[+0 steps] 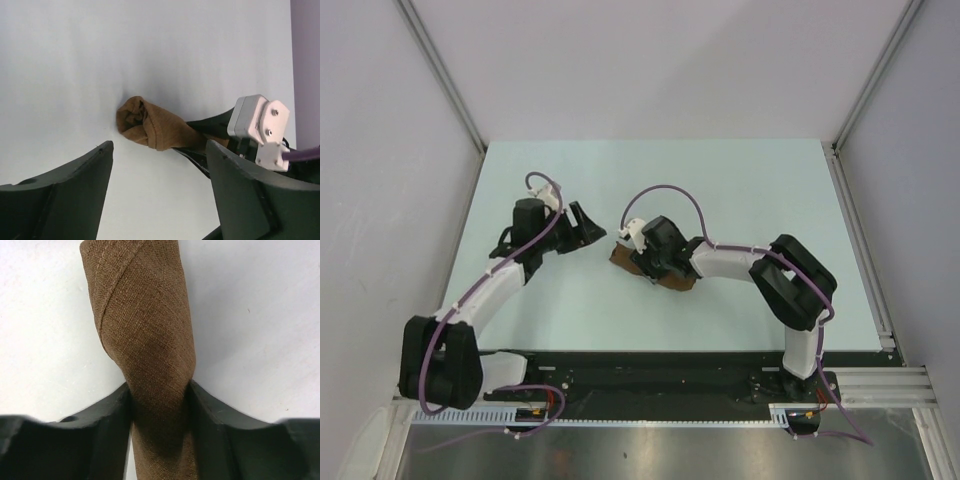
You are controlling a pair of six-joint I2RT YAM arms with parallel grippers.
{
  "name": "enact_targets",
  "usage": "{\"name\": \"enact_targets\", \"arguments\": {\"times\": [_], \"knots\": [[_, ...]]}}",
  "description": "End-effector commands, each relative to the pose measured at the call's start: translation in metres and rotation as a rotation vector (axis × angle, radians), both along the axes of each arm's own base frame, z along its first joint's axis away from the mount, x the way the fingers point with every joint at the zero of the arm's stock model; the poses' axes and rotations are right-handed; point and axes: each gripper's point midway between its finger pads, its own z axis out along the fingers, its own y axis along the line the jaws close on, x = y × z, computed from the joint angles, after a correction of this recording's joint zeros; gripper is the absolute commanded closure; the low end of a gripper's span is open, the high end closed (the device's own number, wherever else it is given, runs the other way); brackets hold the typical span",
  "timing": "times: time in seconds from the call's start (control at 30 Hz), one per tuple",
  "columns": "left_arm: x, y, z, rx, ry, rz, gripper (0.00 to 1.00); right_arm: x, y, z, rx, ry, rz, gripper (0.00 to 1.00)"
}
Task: Fold the napkin, place the utensils inside, and roll it up
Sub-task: Roll the napkin with the utensil
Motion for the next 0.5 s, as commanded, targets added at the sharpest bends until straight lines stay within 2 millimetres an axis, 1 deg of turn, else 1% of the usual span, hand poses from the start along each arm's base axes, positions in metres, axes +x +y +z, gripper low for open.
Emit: {"name": "enact_targets", "arguments": {"times": [0.0,0.03,0.07,0.1,0.13,0.17,0.2,0.23,0.27,0.3,0.33,0.37,0.4,0.43,0.47], "knots": [[-0.011,0.021,0.018,0.055,-0.062,0.02,0.16,-0.011,-0.019,-0.025,-0.066,0.087,-0.01,0.4],[-0.01,0.026,0.023,0.059,-0.078,0.029,0.14,-0.013,-0.017,-0.022,-0.044,0.102,-0.008,0.38],[-0.013,0.028,0.026,0.065,-0.088,0.026,0.13,-0.013,-0.013,-0.014,-0.02,0.1,-0.003,0.33],[-0.015,0.029,0.037,0.059,-0.121,0.023,0.1,-0.01,-0.012,-0.007,0.008,0.1,-0.005,0.31],[-0.015,0.032,0.042,0.057,-0.134,0.026,0.09,-0.012,-0.008,0.0,0.039,0.111,0.006,0.3],[-0.018,0.033,0.045,0.063,-0.143,0.017,0.07,-0.01,-0.005,0.013,0.076,0.105,0.001,0.28],[-0.018,0.033,0.059,0.063,-0.179,0.012,0.03,-0.006,-0.005,0.021,0.099,0.102,-0.006,0.26],[-0.02,0.035,0.064,0.07,-0.193,0.012,0.02,-0.005,-0.002,0.032,0.134,0.103,0.002,0.25],[-0.022,0.037,0.067,0.092,-0.201,0.0,0.0,-0.003,0.0,0.043,0.171,0.103,-0.009,0.18],[-0.022,0.039,0.077,0.101,-0.227,0.001,0.0,-0.001,0.001,0.062,0.215,0.09,-0.013,0.1],[-0.025,0.043,0.086,0.109,-0.25,0.007,0.0,0.003,-0.002,0.075,0.262,0.098,-0.016,0.0],[-0.026,0.045,0.093,0.12,-0.273,0.005,0.0,0.005,-0.002,0.087,0.302,0.091,-0.018,0.0],[-0.026,0.051,0.098,0.126,-0.29,0.02,0.0,0.008,-0.006,0.111,0.365,0.07,-0.035,0.0],[-0.029,0.053,0.104,0.132,-0.312,0.019,0.0,0.012,-0.012,0.124,0.407,0.062,-0.041,0.0],[-0.031,0.056,0.109,0.135,-0.327,0.022,0.0,0.014,-0.019,0.129,0.433,0.046,-0.052,0.0]]}}
